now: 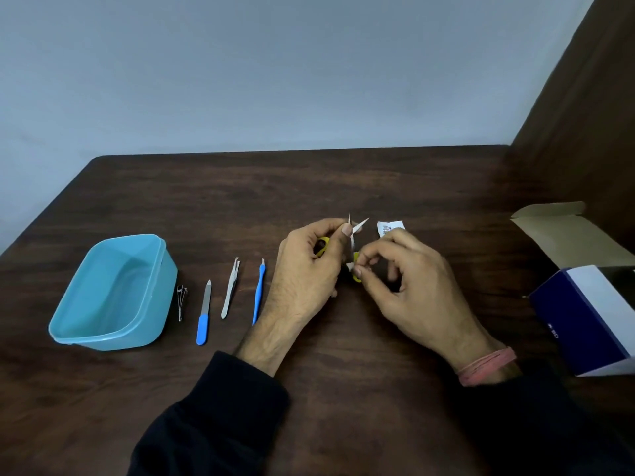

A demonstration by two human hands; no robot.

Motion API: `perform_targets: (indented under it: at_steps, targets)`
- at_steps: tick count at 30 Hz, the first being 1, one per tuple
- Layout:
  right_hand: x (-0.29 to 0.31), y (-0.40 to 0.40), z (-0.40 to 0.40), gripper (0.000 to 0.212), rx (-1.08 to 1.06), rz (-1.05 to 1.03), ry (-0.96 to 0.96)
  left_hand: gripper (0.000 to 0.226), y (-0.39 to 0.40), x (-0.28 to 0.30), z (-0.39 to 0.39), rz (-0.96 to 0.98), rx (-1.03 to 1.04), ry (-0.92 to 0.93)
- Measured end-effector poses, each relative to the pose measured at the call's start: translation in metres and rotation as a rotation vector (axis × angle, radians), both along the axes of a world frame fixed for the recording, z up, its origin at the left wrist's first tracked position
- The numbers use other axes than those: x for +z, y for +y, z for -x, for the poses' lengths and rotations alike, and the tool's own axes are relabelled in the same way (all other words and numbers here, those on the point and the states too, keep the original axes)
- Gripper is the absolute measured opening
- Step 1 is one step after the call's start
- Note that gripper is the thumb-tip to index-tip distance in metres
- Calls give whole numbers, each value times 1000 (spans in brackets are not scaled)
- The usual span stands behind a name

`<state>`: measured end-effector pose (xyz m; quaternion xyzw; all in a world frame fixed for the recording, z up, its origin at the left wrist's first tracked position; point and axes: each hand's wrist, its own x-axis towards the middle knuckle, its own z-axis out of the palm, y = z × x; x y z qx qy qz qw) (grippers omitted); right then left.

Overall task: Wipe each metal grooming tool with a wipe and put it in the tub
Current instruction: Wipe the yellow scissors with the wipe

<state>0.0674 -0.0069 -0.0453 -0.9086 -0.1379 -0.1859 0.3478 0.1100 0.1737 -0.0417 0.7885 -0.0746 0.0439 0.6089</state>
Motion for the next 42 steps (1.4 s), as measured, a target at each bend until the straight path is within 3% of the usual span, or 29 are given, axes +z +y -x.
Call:
perform_targets:
  at_steps: [5,12,23,42]
  targets:
    - [-6,-3,6,10,-80,37,41,20,0,0,-3,40,-20,49]
    - [-5,-5,3,9,-41,66,23,13,5,3,-4,-74,-90,89]
    - [-1,3,-10,8,-3,63,-104,15,11,0,-8,10,-156,113]
    - [-9,-5,-19,10,-210,-90,-102,14,7,3,-6,-101,-40,102]
